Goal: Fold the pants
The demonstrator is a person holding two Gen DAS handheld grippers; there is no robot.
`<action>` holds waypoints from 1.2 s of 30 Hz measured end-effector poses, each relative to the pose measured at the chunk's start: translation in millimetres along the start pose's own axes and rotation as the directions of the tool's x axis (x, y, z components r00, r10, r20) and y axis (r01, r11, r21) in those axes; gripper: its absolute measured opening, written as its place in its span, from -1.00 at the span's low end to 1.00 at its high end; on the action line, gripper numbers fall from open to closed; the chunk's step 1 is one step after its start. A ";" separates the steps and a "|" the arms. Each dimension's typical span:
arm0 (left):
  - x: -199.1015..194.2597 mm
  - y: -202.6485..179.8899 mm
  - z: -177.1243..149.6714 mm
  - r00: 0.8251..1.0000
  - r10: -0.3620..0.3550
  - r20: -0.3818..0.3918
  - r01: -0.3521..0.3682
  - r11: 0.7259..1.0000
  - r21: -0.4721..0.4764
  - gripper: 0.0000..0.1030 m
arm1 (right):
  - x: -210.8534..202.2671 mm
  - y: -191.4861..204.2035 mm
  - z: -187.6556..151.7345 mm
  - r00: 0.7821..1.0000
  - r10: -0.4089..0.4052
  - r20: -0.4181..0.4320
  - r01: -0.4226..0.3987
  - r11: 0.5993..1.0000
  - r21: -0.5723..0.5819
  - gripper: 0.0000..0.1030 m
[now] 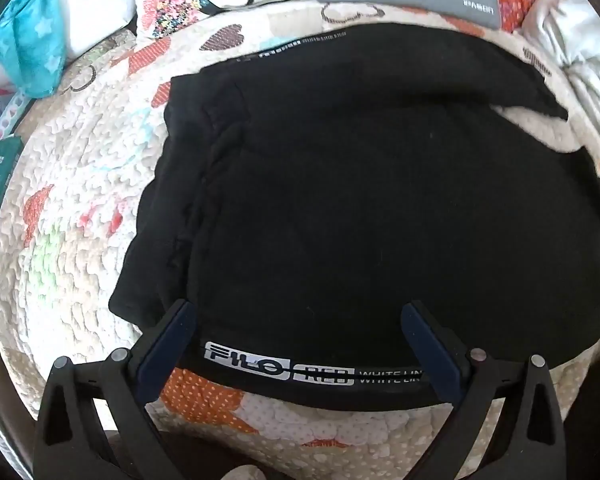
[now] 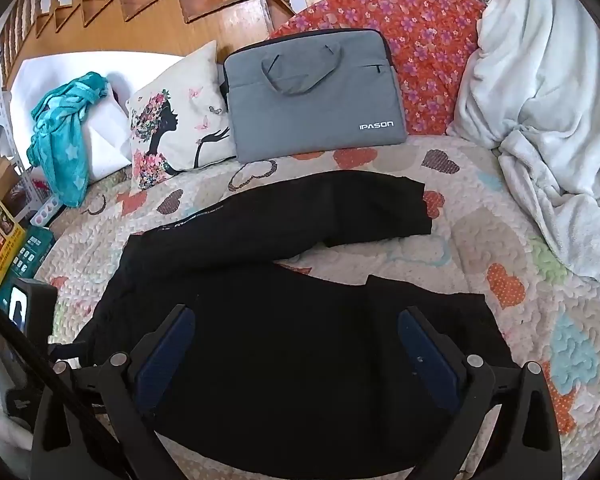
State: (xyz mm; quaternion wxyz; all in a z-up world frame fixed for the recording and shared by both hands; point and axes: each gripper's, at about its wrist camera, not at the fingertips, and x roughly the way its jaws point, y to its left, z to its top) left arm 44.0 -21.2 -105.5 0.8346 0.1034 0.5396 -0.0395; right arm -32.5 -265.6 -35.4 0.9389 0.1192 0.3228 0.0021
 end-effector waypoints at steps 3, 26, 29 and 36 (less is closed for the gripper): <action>1.1 -2.2 1.5 1.000 0.010 0.002 -0.010 1.000 0.009 0.98 | -4.1 -6.8 -3.4 1.000 0.005 0.002 -0.005 1.000 0.010 1.00; -12.0 5.4 1.5 0.995 -0.102 0.000 0.102 0.994 -0.042 0.54 | -17.1 3.5 -2.4 0.997 0.006 0.078 -0.005 1.000 -0.005 1.00; -44.0 19.9 -0.1 0.981 -0.187 0.060 0.191 0.979 -0.069 0.19 | -37.8 2.5 0.6 0.983 0.005 0.183 -0.003 1.000 -0.011 1.00; -125.7 98.5 7.5 0.940 -0.165 0.297 0.213 0.967 -0.139 0.19 | -137.3 1.4 34.4 0.835 -0.131 0.535 0.154 0.988 0.003 1.00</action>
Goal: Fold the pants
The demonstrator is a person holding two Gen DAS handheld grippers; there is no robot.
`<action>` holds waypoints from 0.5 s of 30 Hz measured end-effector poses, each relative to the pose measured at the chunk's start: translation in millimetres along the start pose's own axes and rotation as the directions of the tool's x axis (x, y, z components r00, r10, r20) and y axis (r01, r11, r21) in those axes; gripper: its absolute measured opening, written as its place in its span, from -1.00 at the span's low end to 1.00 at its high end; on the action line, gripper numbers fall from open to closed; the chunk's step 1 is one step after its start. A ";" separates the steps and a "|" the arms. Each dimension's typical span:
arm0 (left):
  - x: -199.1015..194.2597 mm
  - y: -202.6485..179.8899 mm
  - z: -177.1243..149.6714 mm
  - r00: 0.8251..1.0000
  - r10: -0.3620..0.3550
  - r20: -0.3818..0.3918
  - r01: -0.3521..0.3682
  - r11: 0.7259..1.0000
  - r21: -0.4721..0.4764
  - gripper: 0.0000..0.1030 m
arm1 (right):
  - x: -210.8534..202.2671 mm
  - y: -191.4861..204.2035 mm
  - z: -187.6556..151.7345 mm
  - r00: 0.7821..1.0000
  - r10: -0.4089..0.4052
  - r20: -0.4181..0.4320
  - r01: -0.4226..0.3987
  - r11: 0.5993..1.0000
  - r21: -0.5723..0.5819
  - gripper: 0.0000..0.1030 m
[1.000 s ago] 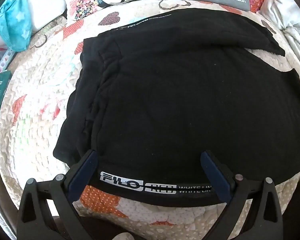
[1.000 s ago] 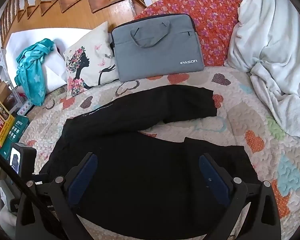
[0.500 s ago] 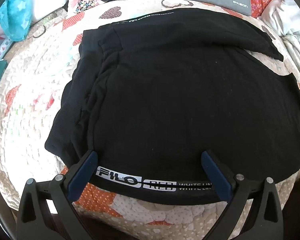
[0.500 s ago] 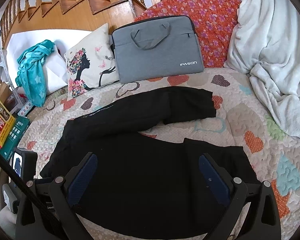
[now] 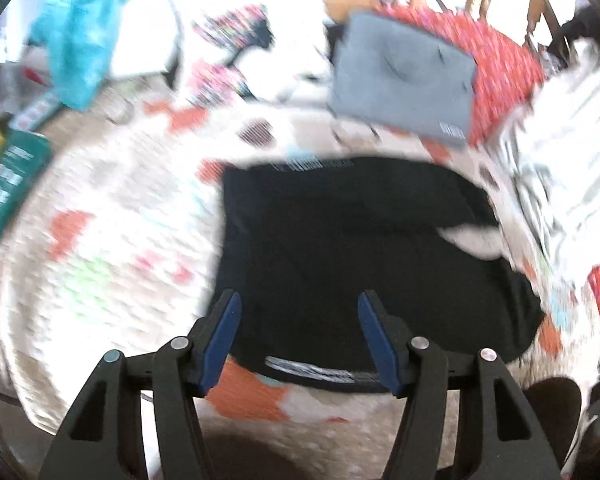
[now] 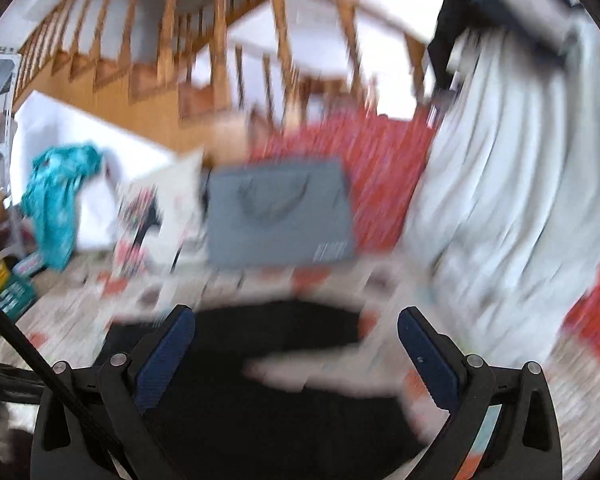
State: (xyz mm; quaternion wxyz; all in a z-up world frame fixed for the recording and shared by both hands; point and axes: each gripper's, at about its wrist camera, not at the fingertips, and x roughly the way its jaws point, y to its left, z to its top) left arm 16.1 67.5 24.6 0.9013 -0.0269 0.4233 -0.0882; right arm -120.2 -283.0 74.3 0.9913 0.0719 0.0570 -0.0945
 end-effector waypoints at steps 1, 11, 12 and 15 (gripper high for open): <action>-6.3 9.6 3.7 1.000 0.015 0.010 -0.015 1.000 -0.009 0.19 | 7.4 -8.4 15.0 0.996 0.071 -0.054 -0.066 0.995 0.074 1.00; 39.0 99.9 -31.5 0.995 -0.016 -0.096 -0.004 0.978 -0.207 0.19 | 137.4 106.8 27.7 0.734 0.515 -0.443 -0.485 0.854 0.187 0.82; 44.8 99.9 -35.7 0.994 -0.027 -0.102 0.005 0.977 -0.214 0.19 | 156.4 131.0 17.1 0.682 0.530 -0.504 -0.506 0.840 0.198 0.82; 63.4 98.3 -40.8 0.992 -0.062 -0.113 0.036 0.975 -0.220 0.19 | 214.6 202.6 -49.8 0.533 0.482 -0.696 -0.527 0.832 0.173 0.76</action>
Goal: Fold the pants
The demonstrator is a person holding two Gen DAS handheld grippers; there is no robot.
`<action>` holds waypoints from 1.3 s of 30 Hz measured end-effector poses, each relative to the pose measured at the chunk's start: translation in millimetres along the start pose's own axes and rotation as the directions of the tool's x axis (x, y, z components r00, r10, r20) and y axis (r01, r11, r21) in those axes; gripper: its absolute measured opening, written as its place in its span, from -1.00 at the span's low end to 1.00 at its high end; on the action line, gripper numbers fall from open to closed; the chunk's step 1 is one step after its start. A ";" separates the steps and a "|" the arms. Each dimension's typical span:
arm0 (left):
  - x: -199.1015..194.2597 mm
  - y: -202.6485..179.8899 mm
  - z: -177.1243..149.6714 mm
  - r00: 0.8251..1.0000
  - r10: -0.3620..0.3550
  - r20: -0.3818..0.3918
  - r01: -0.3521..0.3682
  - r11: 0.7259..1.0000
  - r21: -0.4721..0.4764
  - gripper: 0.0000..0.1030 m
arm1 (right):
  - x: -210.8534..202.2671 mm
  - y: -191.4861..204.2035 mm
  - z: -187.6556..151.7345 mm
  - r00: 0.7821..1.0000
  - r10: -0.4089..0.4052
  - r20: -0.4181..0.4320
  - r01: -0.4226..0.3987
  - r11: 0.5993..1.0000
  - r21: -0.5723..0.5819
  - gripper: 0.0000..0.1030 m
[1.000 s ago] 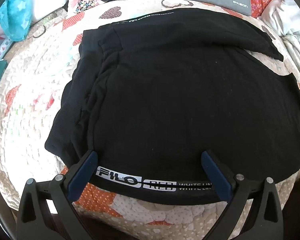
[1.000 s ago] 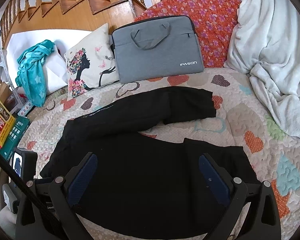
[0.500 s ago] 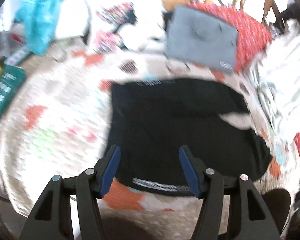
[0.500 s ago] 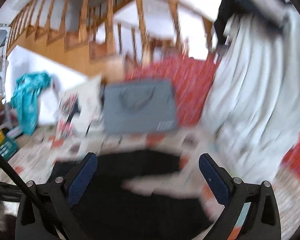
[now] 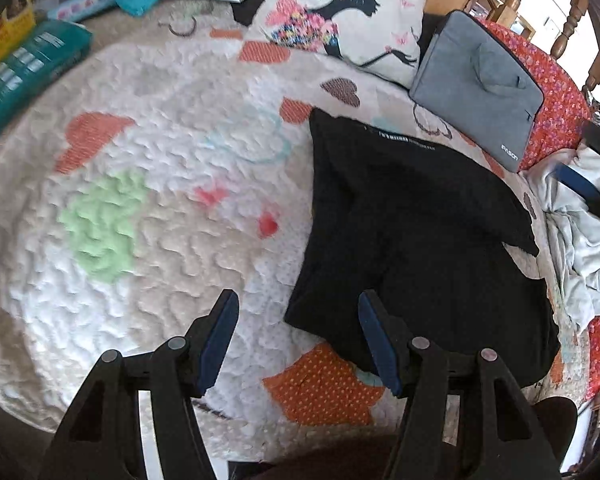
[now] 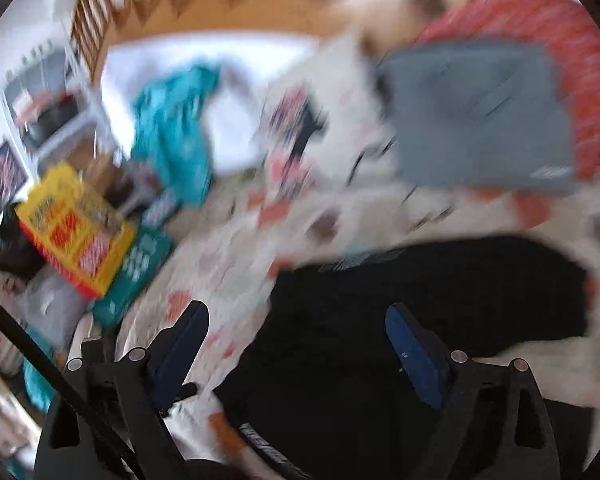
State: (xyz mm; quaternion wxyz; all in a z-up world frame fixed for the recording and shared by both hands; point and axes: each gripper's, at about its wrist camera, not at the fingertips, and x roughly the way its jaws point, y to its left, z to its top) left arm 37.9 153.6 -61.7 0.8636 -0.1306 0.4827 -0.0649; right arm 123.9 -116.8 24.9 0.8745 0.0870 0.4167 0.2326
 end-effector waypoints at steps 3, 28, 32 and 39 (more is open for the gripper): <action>17.3 -5.7 0.0 1.000 0.015 -0.009 -0.015 0.999 0.029 0.19 | 81.9 17.5 20.2 0.989 -0.030 -0.146 0.026 0.999 -0.026 0.50; 19.4 30.0 21.1 0.999 -0.012 0.046 0.017 0.993 -0.120 -0.89 | 269.5 71.5 78.2 0.931 -0.126 -0.343 0.103 0.991 -0.086 -0.42; 31.0 51.9 18.9 0.999 -0.029 -0.014 0.025 0.979 -0.201 -0.79 | 286.0 83.5 70.9 0.922 -0.088 -0.378 0.069 0.996 -0.064 -0.13; -18.8 64.5 16.0 0.995 -0.028 0.096 0.046 0.980 -0.194 -0.61 | 168.9 34.6 84.1 0.983 0.005 -0.186 0.012 0.996 0.088 -0.09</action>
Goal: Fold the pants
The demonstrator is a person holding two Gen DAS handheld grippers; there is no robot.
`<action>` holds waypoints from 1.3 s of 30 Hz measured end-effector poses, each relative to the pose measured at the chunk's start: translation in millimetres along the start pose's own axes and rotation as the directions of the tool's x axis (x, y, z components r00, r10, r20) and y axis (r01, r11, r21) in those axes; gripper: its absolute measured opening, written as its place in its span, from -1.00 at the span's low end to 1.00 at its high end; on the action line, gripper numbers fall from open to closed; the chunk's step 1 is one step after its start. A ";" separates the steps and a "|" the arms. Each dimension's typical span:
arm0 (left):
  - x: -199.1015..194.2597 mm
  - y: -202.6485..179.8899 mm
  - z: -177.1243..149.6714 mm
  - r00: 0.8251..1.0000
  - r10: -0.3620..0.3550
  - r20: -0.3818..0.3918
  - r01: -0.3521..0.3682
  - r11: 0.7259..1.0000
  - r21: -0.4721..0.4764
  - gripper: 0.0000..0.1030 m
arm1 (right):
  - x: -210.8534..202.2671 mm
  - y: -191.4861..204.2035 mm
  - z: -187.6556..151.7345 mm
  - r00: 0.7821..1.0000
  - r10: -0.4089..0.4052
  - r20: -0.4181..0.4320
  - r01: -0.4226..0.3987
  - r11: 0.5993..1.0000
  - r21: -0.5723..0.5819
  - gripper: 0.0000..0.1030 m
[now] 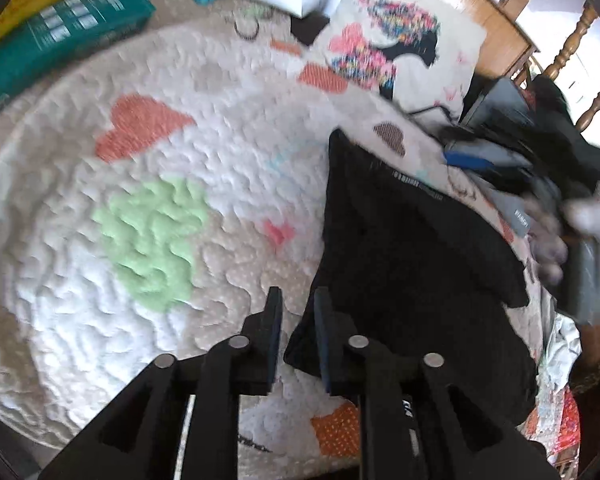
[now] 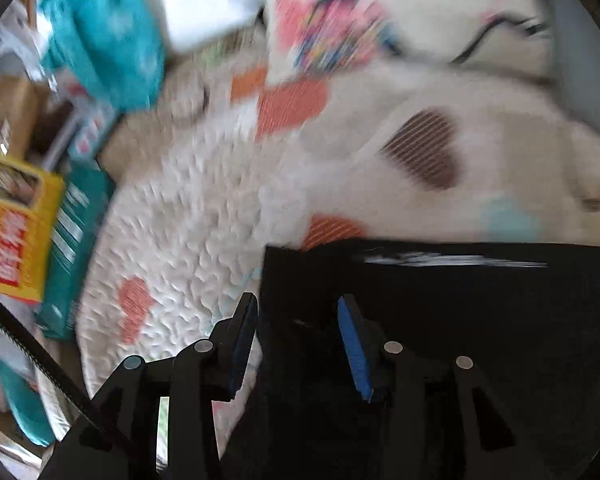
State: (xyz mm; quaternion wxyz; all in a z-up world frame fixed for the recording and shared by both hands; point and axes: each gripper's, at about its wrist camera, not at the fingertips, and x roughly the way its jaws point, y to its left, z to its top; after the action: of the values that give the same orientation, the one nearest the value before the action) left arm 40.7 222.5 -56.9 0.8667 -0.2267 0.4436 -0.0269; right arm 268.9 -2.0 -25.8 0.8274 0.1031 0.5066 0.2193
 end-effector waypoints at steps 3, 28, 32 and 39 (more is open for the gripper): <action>-23.3 -9.7 4.4 0.999 -0.015 0.049 0.014 1.000 0.015 -0.34 | -88.0 -27.1 -22.8 0.986 -0.082 0.143 0.090 0.995 -0.052 0.17; -57.0 -197.0 -49.6 0.998 -0.069 -0.001 0.066 0.939 0.338 -0.04 | -231.7 -338.7 -299.0 0.989 -0.139 0.056 0.099 0.887 0.451 -0.81; -63.9 -183.5 -45.5 0.999 -0.041 0.004 0.037 0.953 0.299 -0.04 | -244.3 -355.5 -297.8 0.973 -0.222 0.065 0.164 0.858 0.486 -0.84; -77.6 -168.9 -42.8 1.000 0.005 0.026 -0.012 0.958 0.285 0.07 | -279.5 -372.7 -320.4 0.915 -0.403 0.011 0.348 0.803 0.483 -0.92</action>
State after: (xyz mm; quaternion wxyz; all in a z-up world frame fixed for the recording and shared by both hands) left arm -13.6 74.6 50.6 0.8959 -0.0979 0.4252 -0.0841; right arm -27.0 -478.0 -99.7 0.8315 0.2109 0.5069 -0.0852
